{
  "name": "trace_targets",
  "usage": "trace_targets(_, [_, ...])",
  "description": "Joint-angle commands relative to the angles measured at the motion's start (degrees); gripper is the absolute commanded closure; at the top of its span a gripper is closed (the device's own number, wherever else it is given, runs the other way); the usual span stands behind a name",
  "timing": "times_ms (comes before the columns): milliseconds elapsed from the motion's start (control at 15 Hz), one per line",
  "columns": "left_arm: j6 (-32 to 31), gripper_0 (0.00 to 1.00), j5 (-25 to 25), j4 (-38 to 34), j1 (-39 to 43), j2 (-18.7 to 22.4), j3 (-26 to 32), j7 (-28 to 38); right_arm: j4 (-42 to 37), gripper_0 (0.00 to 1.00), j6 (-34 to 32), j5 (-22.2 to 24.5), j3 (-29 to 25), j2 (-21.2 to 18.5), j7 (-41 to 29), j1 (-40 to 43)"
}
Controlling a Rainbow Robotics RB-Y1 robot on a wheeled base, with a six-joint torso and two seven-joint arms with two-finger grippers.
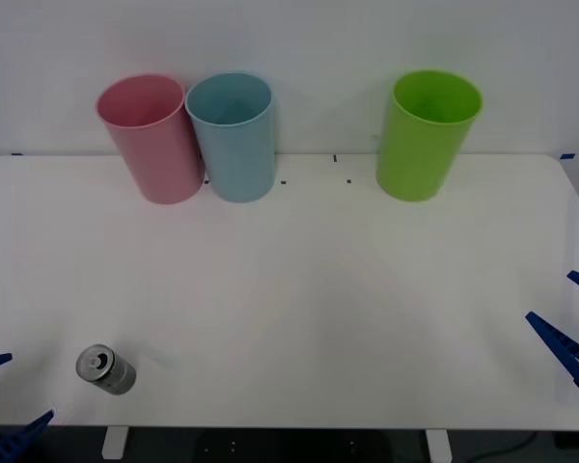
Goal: Grasp the object on the table and drop it into the matching bin: aluminum can to the light blue bin, PET bottle to the pink bin.
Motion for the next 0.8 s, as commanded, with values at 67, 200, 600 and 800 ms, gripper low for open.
trace_targets(67, [0.2, 0.0, 0.4, 4.0, -1.7, -0.1, -1.9, -0.7, 0.0, 0.0, 0.0, 0.0, 0.0, 0.0, 0.0, 0.0])
trace_targets(200, [0.2, 0.0, 2.2, 7.4, -3.0, -0.1, -3.6, -1.8, 0.0, 0.0, 0.0, 0.0, 0.0, 0.0, 0.0, 0.0])
trace_targets(600, [0.6, 0.0, 4.8, 13.3, -5.2, -3.3, -5.9, -10.8, 0.0, 0.0, 0.0, 0.0, 0.0, 0.0, 0.0, 0.0])
trace_targets(800, [1.8, 0.0, 3.4, 13.4, -5.4, -5.3, -6.1, -12.1, 0.0, 0.0, 0.0, 0.0, 0.0, 0.0, 0.0, 0.0])
